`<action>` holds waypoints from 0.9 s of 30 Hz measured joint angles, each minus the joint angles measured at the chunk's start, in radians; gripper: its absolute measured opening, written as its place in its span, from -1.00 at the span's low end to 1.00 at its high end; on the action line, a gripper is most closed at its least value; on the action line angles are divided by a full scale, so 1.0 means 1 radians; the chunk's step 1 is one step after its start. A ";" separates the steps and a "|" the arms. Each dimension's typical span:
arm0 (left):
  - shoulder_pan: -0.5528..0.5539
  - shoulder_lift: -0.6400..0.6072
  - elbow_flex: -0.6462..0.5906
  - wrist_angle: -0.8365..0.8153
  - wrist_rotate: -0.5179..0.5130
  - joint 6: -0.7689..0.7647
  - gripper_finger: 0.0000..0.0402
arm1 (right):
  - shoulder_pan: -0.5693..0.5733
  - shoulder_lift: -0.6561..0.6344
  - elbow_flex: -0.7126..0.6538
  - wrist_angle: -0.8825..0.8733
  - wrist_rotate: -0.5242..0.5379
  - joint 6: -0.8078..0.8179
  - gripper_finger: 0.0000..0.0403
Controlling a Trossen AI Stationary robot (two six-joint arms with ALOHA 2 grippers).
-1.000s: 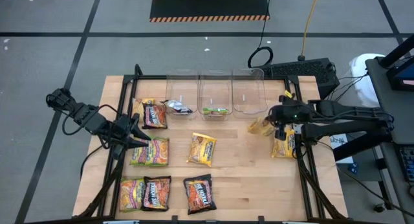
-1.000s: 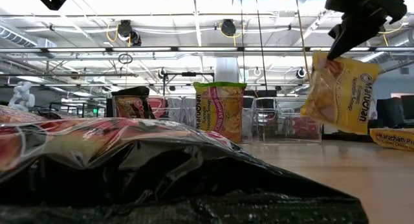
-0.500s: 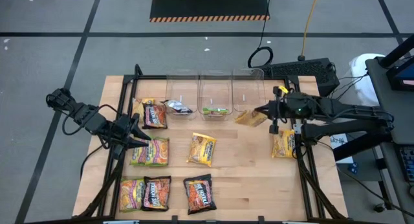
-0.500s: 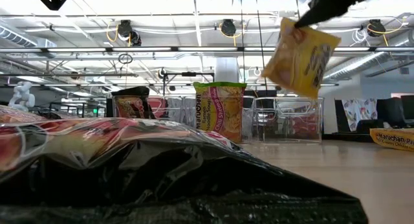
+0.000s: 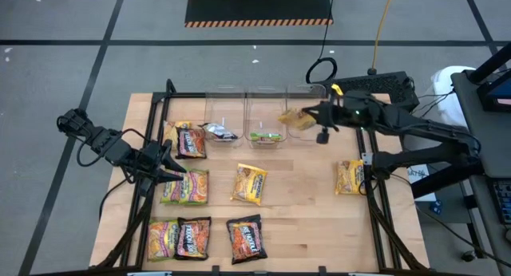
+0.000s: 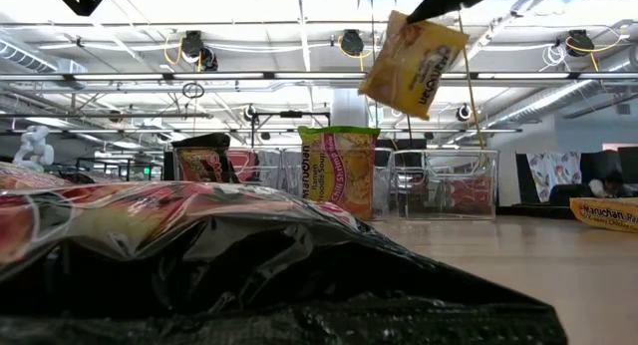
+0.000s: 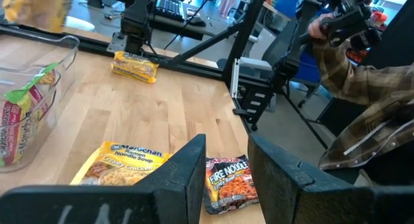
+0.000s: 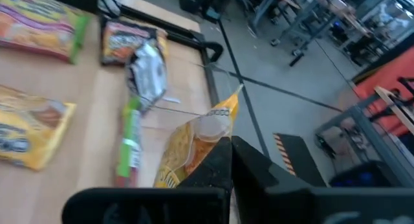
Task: Sort Maruchan noodles
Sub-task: Put the yellow noodle pack into the right transparent bin
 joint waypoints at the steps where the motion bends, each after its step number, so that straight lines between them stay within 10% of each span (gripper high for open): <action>1: 0.000 0.000 0.000 0.000 0.000 0.000 -0.39 | -0.016 0.009 0.002 0.003 0.000 -0.007 -1.00; 27: 0.000 0.000 0.000 -0.001 0.000 -0.002 -0.39 | -0.264 0.094 -0.007 -0.220 -0.215 -0.041 -1.00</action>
